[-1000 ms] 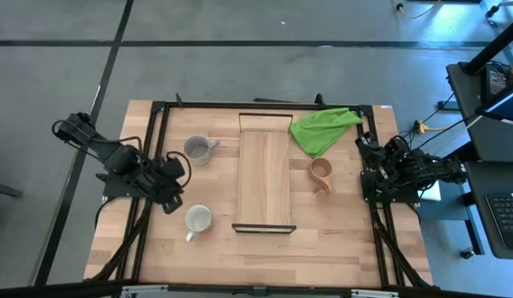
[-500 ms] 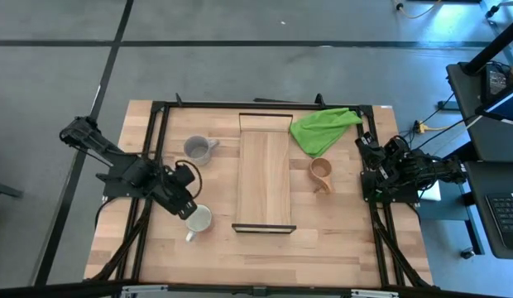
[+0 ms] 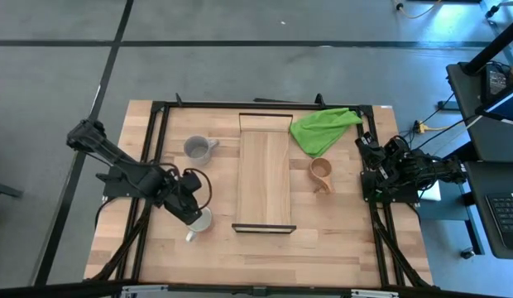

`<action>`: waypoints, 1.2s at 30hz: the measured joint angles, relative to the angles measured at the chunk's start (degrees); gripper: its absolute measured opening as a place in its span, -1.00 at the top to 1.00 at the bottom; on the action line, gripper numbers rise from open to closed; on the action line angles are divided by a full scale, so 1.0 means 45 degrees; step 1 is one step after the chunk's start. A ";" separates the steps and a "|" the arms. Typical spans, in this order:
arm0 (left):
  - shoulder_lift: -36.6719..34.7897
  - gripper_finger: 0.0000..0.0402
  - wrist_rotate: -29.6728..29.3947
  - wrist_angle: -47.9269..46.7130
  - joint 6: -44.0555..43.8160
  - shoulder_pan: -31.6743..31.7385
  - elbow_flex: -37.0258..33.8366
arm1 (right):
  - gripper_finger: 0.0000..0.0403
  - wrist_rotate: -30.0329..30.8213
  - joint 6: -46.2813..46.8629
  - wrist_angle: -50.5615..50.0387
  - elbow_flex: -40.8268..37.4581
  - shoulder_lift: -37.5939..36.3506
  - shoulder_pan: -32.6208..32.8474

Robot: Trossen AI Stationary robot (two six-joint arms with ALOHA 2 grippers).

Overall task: Stack small to large cups/mugs on shelf
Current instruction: Put the orange mug on the shelf

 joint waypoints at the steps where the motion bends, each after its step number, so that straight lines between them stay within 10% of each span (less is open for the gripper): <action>1: 0.0057 0.35 0.0051 0.0054 0.0174 -0.0001 -0.0059 | 0.92 0.0002 -0.0014 0.0000 0.0000 0.0000 0.0000; 36: 0.0261 0.35 0.0986 0.2745 0.1346 -0.0151 -0.2514 | 0.92 0.0002 -0.0007 -0.0044 0.0000 0.0000 -0.0001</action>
